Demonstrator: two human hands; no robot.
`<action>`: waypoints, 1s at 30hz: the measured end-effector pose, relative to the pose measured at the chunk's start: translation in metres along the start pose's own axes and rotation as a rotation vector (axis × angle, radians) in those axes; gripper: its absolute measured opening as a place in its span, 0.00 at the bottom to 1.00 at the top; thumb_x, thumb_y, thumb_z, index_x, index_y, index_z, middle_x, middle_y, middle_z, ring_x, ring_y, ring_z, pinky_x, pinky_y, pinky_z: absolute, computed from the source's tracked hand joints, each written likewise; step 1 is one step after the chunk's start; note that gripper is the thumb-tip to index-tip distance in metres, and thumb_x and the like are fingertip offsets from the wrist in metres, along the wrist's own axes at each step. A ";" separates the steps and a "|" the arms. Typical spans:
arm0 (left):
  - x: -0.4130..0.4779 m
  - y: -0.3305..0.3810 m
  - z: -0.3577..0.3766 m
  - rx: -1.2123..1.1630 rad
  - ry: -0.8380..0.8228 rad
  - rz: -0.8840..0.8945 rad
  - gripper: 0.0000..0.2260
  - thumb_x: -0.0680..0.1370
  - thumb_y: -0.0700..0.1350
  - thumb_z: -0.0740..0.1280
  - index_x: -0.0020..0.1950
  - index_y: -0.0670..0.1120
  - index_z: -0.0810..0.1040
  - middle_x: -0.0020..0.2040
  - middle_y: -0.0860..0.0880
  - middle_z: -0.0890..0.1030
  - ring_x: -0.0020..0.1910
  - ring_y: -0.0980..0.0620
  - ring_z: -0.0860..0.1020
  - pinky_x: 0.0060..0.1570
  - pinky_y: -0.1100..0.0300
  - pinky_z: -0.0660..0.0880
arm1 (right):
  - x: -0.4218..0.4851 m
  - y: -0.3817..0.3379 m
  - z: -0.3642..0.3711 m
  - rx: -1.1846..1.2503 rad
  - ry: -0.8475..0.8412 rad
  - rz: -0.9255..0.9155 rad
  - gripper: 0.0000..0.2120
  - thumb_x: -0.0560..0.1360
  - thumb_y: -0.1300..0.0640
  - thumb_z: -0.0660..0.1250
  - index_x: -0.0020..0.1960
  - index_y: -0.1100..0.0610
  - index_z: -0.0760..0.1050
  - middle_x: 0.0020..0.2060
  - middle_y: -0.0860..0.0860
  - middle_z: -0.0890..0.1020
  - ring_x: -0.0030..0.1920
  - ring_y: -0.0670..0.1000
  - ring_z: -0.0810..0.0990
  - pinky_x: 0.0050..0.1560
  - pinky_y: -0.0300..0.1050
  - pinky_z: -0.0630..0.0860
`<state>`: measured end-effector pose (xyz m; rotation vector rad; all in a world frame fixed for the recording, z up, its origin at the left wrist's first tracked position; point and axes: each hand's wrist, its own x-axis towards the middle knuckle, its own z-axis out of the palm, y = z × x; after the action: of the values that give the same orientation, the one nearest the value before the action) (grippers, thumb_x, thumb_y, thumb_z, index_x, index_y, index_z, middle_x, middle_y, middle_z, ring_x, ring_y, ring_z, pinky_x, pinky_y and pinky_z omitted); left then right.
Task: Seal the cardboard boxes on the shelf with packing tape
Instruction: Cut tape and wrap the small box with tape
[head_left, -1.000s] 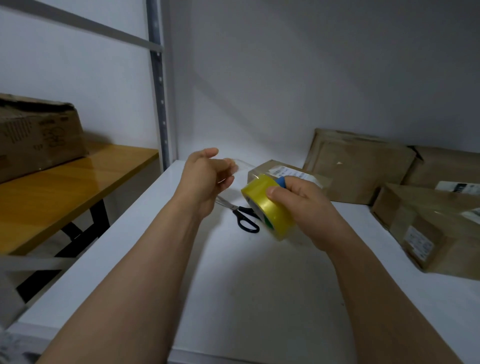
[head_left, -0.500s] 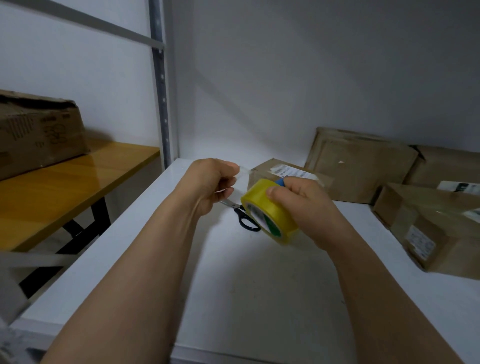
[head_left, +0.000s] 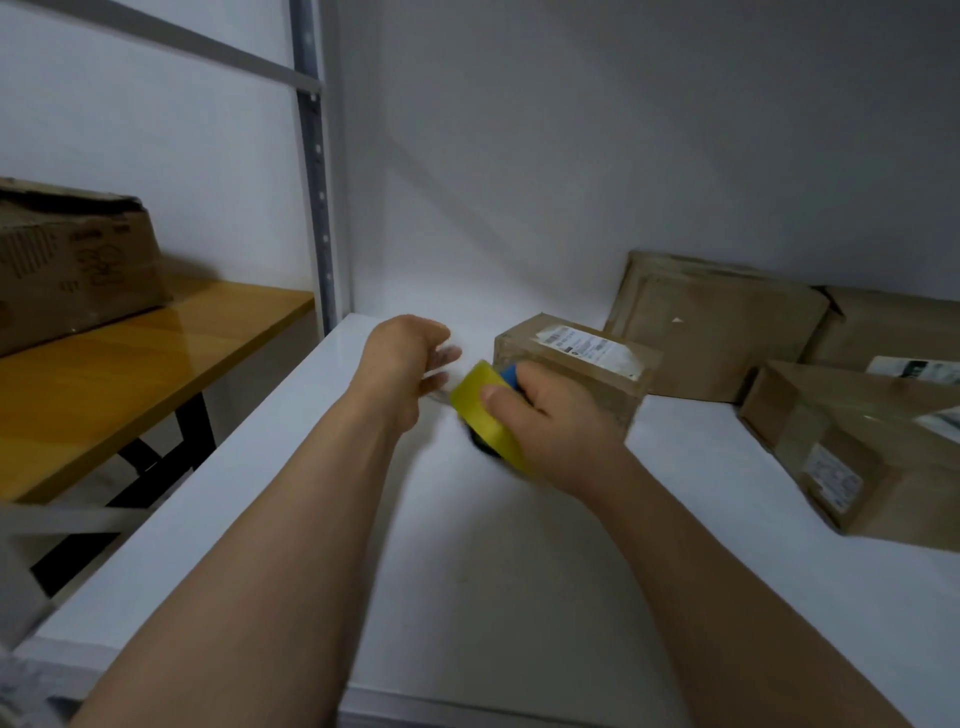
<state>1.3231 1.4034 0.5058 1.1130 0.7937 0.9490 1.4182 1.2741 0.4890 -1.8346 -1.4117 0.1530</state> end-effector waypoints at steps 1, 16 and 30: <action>0.000 0.002 -0.001 -0.024 0.025 0.008 0.07 0.81 0.37 0.61 0.47 0.45 0.76 0.52 0.45 0.80 0.43 0.52 0.82 0.48 0.53 0.77 | -0.001 -0.007 0.006 0.049 0.004 -0.003 0.17 0.82 0.49 0.62 0.39 0.57 0.68 0.33 0.49 0.71 0.34 0.48 0.69 0.37 0.47 0.65; -0.005 0.013 -0.012 -0.237 -0.013 -0.019 0.06 0.81 0.35 0.63 0.48 0.44 0.76 0.38 0.49 0.76 0.35 0.54 0.79 0.32 0.63 0.79 | 0.010 0.075 -0.060 -0.183 0.158 0.315 0.32 0.75 0.51 0.73 0.76 0.47 0.66 0.75 0.52 0.64 0.72 0.56 0.66 0.67 0.45 0.66; -0.021 0.039 -0.012 -0.159 -0.235 0.062 0.07 0.80 0.35 0.63 0.43 0.43 0.76 0.32 0.50 0.75 0.31 0.56 0.75 0.28 0.66 0.66 | 0.015 0.014 -0.099 -0.501 0.234 0.232 0.23 0.80 0.43 0.56 0.39 0.56 0.80 0.35 0.52 0.83 0.36 0.54 0.83 0.45 0.48 0.80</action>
<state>1.2955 1.3944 0.5414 1.0909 0.4868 0.8974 1.4874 1.2356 0.5524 -2.3341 -1.1351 -0.3195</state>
